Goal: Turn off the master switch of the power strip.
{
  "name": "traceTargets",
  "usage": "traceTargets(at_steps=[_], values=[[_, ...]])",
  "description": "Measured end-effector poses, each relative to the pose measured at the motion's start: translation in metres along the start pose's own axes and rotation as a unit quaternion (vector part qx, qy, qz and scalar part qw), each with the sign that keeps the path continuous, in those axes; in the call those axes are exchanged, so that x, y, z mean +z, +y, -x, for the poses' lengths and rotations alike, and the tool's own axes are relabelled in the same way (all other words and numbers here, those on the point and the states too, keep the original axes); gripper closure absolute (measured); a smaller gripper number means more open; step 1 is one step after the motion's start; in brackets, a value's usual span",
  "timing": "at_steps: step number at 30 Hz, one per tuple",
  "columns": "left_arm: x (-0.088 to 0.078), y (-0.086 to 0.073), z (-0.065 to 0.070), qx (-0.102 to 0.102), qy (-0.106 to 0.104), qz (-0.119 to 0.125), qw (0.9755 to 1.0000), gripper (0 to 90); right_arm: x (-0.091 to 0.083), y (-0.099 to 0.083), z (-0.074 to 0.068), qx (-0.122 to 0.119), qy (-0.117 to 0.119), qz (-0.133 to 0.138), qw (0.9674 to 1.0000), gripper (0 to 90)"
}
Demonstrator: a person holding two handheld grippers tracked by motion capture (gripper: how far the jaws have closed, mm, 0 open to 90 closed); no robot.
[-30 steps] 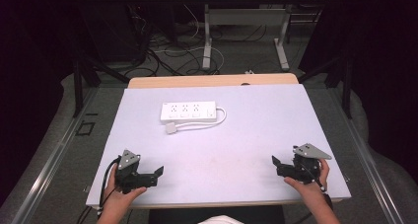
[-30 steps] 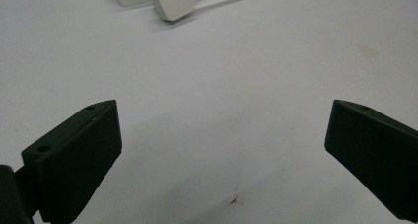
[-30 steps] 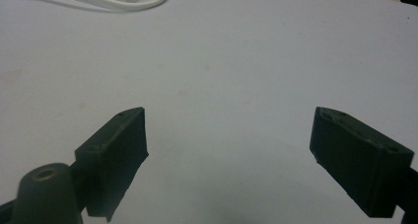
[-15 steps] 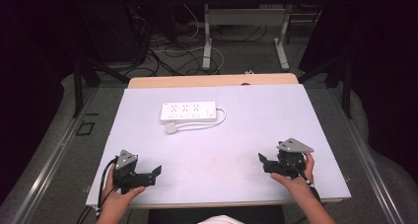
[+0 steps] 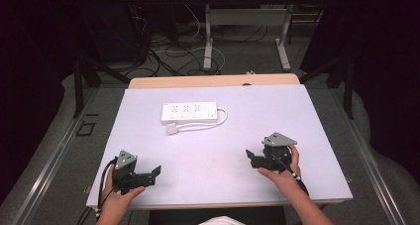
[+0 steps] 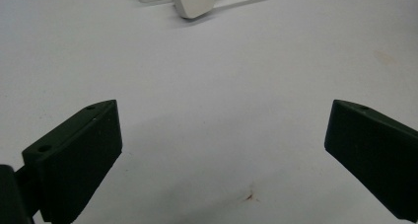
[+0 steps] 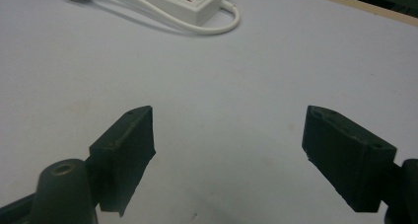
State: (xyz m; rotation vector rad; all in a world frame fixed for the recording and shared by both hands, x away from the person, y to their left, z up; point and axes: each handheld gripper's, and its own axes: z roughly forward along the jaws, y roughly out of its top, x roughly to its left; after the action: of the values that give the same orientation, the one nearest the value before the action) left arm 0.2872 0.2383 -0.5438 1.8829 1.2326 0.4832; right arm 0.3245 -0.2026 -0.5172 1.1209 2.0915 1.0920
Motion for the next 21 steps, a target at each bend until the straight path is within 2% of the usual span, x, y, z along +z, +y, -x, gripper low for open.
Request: traceTargets(at_steps=[11,21], values=[[-0.001,0.001,-0.001,0.001,-0.001,-0.002,1.0000,1.1,0.009,0.016,-0.009,-0.005,0.012,-0.010,0.9999,21.7],[-0.001,0.001,-0.001,0.001,0.000,-0.002,1.0000,1.1,0.016,0.033,-0.012,-0.012,0.020,-0.012,0.9997,23.1]])
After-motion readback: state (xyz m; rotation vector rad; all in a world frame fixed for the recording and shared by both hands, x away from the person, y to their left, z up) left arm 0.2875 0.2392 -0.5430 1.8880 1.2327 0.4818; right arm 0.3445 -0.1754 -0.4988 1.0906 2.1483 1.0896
